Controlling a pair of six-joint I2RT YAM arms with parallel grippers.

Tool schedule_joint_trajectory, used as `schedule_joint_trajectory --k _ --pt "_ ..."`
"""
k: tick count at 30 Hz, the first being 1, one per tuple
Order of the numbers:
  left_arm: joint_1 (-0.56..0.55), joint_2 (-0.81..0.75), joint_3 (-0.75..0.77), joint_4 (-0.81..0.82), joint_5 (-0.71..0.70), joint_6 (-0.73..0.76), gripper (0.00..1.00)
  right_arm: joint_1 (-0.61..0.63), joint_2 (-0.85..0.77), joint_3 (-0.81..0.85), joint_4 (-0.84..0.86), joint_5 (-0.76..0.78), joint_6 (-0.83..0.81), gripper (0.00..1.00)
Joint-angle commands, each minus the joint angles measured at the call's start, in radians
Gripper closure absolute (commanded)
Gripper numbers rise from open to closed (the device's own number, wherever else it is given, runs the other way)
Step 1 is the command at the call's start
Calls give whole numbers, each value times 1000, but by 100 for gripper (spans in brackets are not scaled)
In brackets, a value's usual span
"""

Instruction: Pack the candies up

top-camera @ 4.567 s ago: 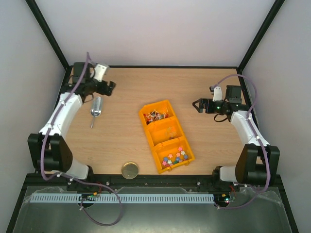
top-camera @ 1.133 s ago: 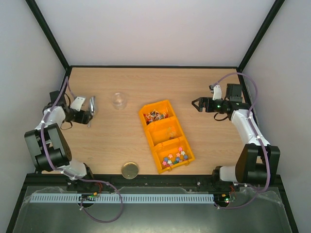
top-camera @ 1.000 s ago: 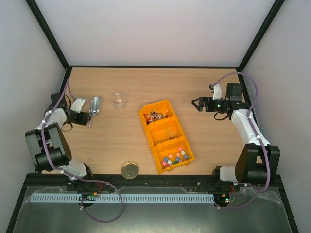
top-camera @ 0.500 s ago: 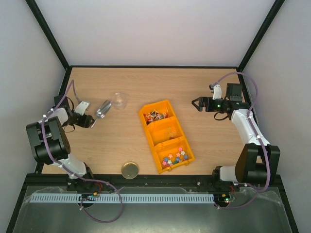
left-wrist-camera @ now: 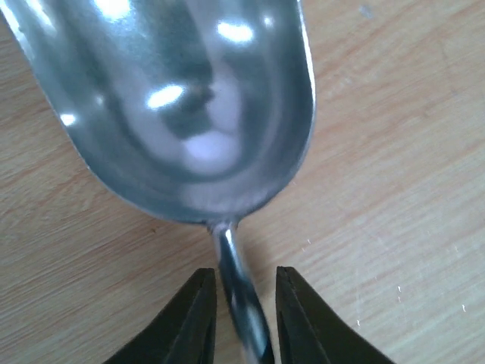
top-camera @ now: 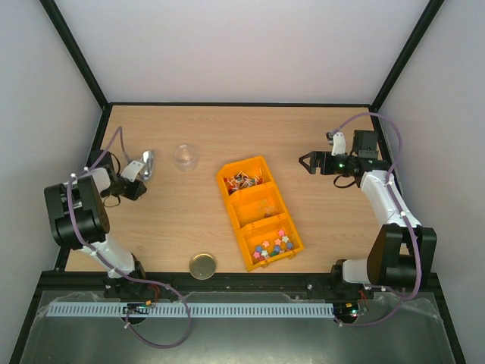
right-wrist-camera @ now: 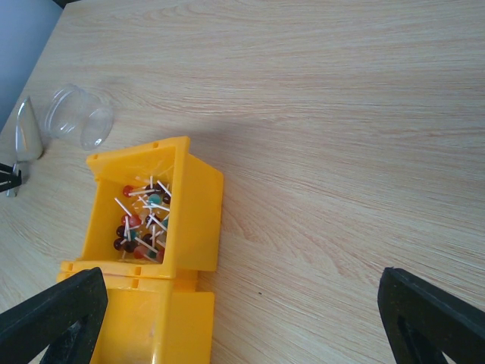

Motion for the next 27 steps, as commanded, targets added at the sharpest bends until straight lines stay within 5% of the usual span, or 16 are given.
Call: schedule_joint_trajectory --k 1,6,18,27 --pt "-40 21 -26 74 -91 -38 82 1 -10 14 -32 -13 -4 2" --pt "-40 34 -15 85 -172 -99 98 1 -20 6 -32 -14 0 2" --pt "-19 -155 29 -64 -85 38 98 2 -25 -15 -1 -23 67 1" --pt "-184 -304 94 -217 -56 102 98 72 21 31 -1 -49 121 1"
